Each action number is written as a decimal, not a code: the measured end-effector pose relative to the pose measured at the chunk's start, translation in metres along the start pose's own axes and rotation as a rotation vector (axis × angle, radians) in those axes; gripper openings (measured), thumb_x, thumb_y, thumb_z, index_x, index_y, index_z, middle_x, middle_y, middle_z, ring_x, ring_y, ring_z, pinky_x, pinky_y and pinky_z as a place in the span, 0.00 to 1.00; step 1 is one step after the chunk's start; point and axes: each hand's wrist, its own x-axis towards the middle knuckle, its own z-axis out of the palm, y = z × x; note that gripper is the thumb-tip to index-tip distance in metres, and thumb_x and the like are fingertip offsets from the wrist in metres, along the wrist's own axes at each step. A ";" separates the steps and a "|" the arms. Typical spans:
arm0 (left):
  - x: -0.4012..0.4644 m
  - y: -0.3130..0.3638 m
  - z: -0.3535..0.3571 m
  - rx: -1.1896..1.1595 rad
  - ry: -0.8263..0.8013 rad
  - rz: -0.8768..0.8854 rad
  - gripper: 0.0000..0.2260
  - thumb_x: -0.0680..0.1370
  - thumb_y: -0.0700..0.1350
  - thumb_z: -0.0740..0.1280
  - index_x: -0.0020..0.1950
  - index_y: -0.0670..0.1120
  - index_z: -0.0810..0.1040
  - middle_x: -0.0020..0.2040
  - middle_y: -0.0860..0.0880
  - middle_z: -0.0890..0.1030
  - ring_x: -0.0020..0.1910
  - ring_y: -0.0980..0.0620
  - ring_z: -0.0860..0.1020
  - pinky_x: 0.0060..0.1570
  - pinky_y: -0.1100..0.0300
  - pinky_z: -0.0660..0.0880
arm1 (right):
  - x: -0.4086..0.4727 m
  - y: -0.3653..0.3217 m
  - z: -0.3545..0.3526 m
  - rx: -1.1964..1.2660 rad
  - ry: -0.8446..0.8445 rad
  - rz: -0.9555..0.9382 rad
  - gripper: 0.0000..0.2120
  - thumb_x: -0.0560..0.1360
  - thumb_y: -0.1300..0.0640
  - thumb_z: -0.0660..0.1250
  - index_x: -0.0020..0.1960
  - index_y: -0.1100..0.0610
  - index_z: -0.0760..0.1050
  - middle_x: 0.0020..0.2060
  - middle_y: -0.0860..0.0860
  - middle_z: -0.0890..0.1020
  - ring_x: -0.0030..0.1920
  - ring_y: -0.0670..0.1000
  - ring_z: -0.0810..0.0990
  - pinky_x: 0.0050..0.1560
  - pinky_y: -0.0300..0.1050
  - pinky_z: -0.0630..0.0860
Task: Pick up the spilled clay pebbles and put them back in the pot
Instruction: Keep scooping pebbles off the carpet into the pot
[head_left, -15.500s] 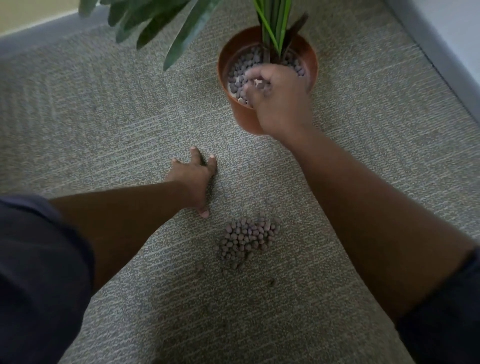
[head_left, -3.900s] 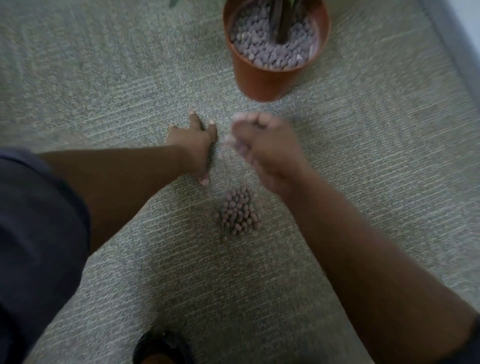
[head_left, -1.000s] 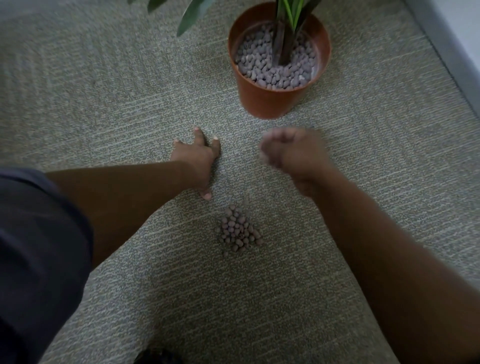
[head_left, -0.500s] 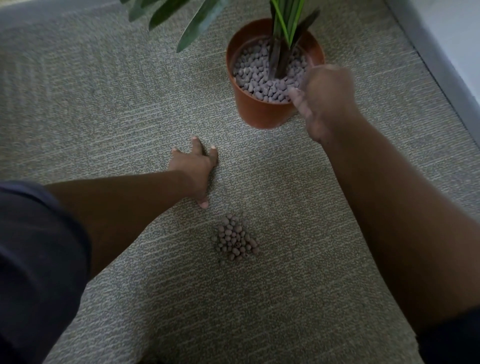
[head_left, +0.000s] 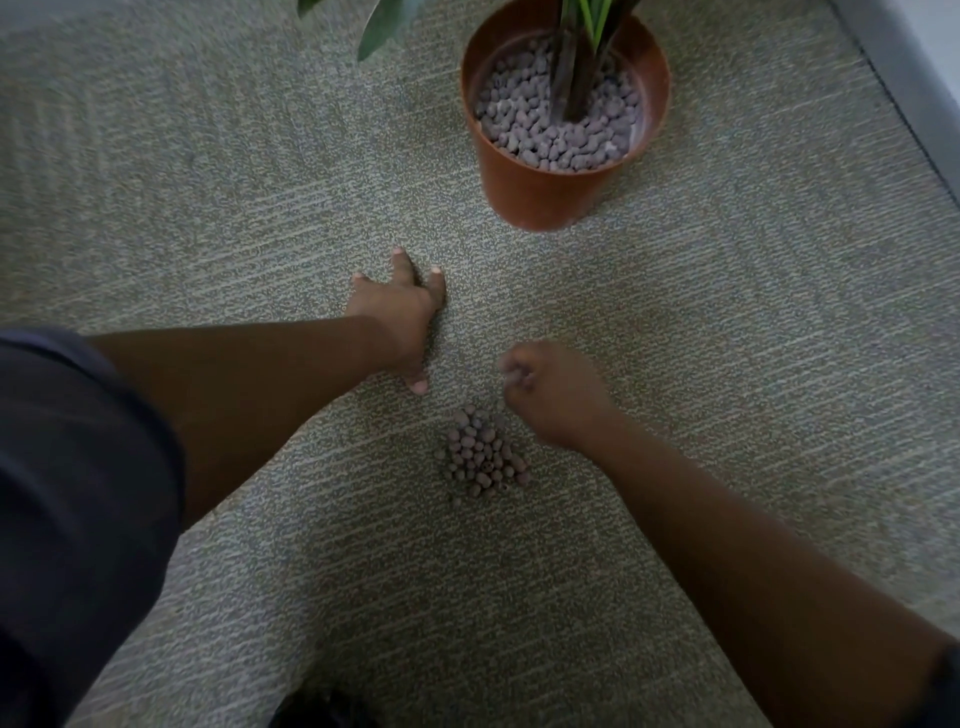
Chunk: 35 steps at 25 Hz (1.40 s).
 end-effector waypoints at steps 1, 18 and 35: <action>0.000 0.000 0.000 0.000 -0.002 0.001 0.67 0.55 0.62 0.83 0.81 0.52 0.44 0.80 0.34 0.43 0.72 0.27 0.64 0.70 0.38 0.65 | -0.002 -0.001 0.009 -0.086 -0.063 -0.031 0.14 0.76 0.59 0.68 0.61 0.56 0.80 0.56 0.55 0.82 0.56 0.54 0.79 0.58 0.43 0.72; -0.003 0.001 -0.005 -0.015 -0.031 0.003 0.65 0.57 0.60 0.83 0.82 0.52 0.45 0.80 0.34 0.42 0.74 0.27 0.61 0.73 0.37 0.61 | -0.003 -0.019 0.043 -0.118 -0.158 -0.211 0.05 0.74 0.64 0.68 0.44 0.56 0.82 0.46 0.54 0.79 0.52 0.55 0.79 0.46 0.40 0.69; 0.002 0.000 0.000 -0.057 -0.029 -0.006 0.67 0.54 0.60 0.83 0.81 0.54 0.43 0.81 0.36 0.41 0.73 0.24 0.59 0.70 0.37 0.64 | -0.011 -0.008 0.018 1.660 -0.236 0.538 0.05 0.71 0.62 0.57 0.40 0.55 0.71 0.34 0.53 0.73 0.31 0.47 0.71 0.30 0.37 0.65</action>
